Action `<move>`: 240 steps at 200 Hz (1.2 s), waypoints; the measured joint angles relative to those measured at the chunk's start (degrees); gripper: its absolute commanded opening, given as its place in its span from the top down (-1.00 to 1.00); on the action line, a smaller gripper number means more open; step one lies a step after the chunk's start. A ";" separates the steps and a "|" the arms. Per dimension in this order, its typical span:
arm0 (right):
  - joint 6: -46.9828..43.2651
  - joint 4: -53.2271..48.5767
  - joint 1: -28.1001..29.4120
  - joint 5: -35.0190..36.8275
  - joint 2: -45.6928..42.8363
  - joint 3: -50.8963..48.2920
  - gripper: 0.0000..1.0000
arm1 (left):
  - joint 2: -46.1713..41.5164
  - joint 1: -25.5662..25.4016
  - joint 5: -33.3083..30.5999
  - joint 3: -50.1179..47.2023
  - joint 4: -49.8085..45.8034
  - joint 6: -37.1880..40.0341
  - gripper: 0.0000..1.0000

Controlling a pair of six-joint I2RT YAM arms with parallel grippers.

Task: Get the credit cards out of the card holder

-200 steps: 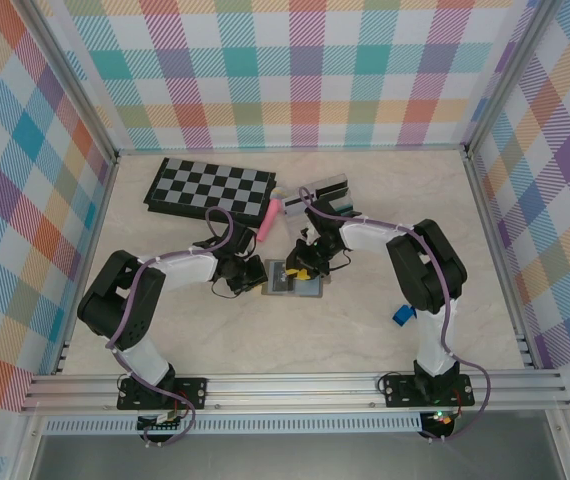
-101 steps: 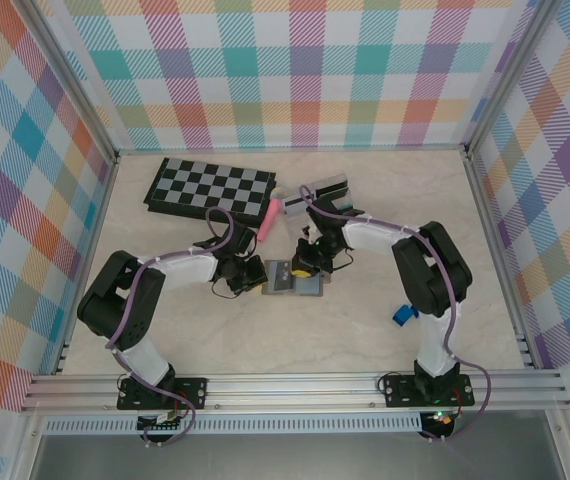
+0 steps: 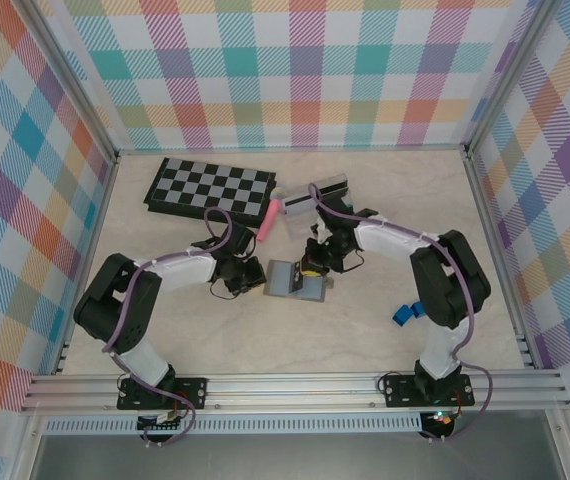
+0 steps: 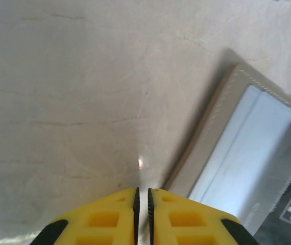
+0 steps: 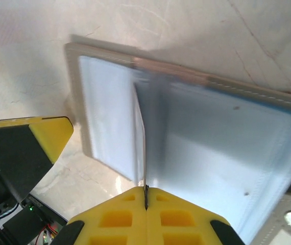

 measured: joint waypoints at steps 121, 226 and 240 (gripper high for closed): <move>-1.16 11.67 -6.78 -11.96 -11.89 -5.20 1.00 | -9.81 1.62 15.85 -3.63 19.06 -10.60 -0.69; 9.94 27.56 -9.79 -24.11 -12.02 -6.25 1.00 | -10.27 1.81 22.34 -4.52 37.03 -21.46 -0.13; 10.51 28.30 -9.81 -24.63 -12.02 -6.54 1.00 | -10.32 1.81 21.84 -4.52 37.83 -21.79 0.05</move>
